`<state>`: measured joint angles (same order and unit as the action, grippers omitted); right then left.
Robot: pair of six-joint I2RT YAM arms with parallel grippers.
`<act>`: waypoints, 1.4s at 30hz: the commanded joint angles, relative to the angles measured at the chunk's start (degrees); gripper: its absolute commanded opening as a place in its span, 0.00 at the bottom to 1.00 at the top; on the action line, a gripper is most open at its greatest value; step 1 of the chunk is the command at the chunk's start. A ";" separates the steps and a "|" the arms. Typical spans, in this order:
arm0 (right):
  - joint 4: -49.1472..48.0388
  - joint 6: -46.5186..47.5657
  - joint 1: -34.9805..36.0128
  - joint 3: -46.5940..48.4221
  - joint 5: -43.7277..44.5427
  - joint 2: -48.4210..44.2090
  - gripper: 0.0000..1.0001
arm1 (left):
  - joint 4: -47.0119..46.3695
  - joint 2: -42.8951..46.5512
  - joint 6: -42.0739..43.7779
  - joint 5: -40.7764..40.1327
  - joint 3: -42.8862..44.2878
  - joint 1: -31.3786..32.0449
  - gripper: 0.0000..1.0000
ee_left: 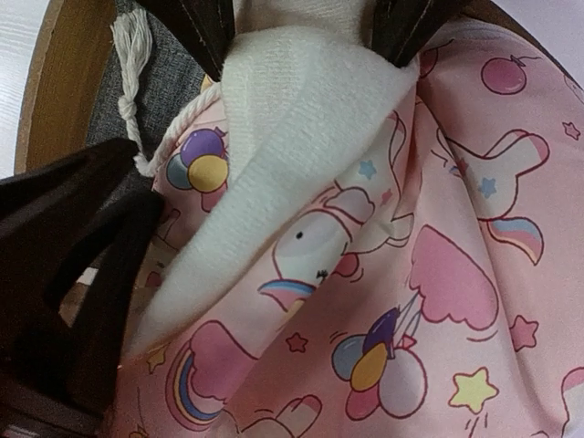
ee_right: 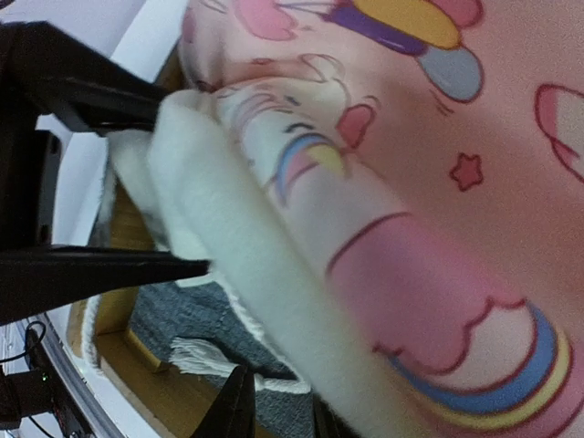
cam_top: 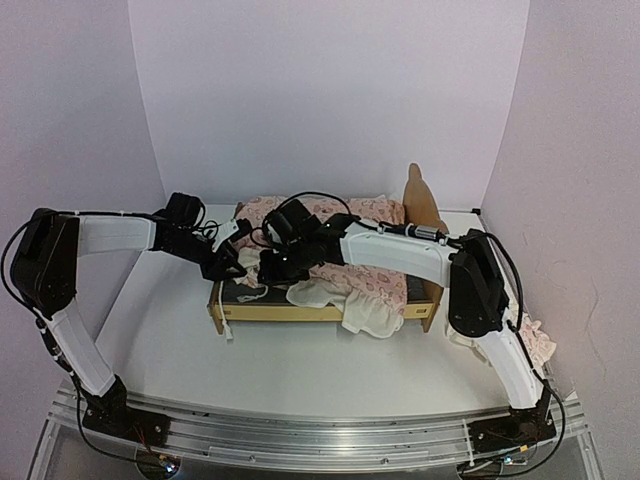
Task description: Set up the pet bed
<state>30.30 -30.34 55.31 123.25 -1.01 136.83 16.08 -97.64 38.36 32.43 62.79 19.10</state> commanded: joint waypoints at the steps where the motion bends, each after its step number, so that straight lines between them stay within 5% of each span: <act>1: 7.18 -4.73 -0.11 4.39 5.09 2.35 0.25 | -4.57 3.04 -1.54 2.63 -2.56 -0.46 0.53; 23: 4.28 -1.53 -0.06 6.33 -9.77 6.08 0.22 | -8.28 4.69 -2.79 4.00 -6.51 -0.46 0.53; 29: 1.92 1.36 0.67 -0.52 -6.75 1.51 0.01 | -8.35 4.43 -2.98 4.07 -6.45 -0.45 0.53; 35: 1.50 4.36 0.61 1.56 -7.91 0.18 0.00 | -7.92 4.37 -2.71 3.40 -6.17 -0.45 0.53; 42: 1.76 5.20 -0.87 -0.49 -20.70 -0.57 0.00 | -7.84 4.63 -2.39 4.01 -6.28 -0.46 0.53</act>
<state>31.69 -26.68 54.99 124.01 -13.90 141.02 8.93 -94.78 35.94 35.94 56.53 18.96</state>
